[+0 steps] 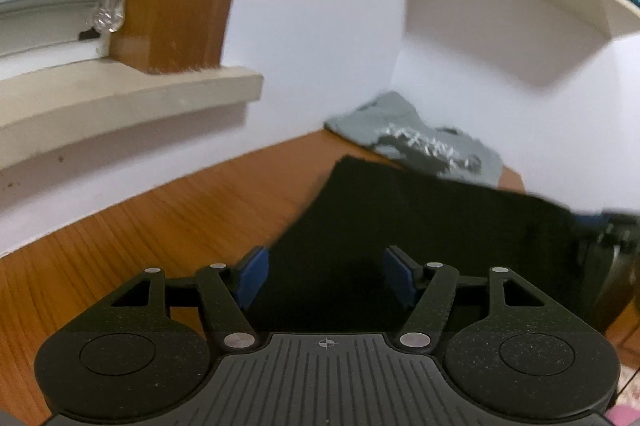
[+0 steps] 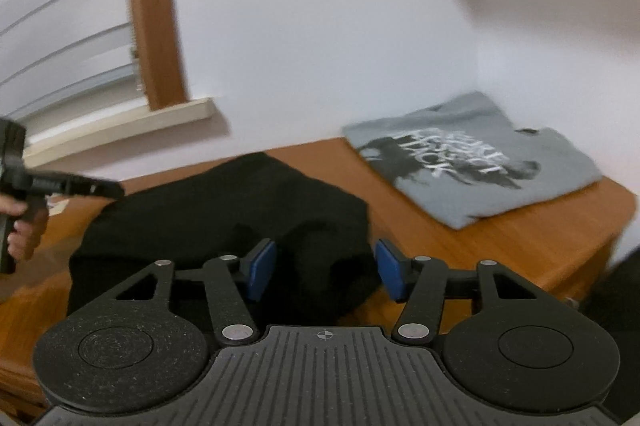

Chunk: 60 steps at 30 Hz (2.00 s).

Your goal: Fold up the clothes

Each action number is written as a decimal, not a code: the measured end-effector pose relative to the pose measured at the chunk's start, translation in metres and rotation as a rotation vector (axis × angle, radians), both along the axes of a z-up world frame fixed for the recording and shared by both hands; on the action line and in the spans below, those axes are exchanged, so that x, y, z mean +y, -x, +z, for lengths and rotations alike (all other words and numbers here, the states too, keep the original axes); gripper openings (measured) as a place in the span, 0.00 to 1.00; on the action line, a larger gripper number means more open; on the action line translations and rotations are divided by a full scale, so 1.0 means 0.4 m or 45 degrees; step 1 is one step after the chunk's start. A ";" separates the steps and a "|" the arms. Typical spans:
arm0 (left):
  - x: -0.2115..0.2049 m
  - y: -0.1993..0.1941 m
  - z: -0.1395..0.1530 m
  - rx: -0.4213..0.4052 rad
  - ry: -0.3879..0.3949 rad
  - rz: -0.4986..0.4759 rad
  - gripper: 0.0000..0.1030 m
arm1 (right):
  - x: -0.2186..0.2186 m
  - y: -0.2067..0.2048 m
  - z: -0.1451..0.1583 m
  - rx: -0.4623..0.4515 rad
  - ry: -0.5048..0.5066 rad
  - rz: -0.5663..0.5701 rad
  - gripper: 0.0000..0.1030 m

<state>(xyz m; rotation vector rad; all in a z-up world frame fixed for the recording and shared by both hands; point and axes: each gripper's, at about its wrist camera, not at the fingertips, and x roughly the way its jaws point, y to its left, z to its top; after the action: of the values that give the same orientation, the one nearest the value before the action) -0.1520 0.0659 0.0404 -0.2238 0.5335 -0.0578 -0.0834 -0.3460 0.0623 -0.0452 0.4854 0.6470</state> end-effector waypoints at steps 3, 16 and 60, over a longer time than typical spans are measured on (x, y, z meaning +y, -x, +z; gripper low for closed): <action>0.006 -0.001 -0.021 0.013 0.026 -0.017 0.66 | -0.016 0.013 0.007 0.041 -0.027 -0.015 0.43; 0.049 0.010 -0.022 0.019 0.058 0.030 0.66 | -0.046 -0.006 -0.035 0.094 -0.067 -0.302 0.14; 0.107 0.017 -0.064 0.098 0.219 -0.124 0.45 | 0.058 0.244 -0.038 0.491 -0.310 0.074 0.45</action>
<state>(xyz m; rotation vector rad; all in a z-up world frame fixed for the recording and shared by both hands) -0.1587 0.1089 0.0148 -0.3688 0.6167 -0.1906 -0.1812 -0.3229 0.0472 0.3020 0.7745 0.7718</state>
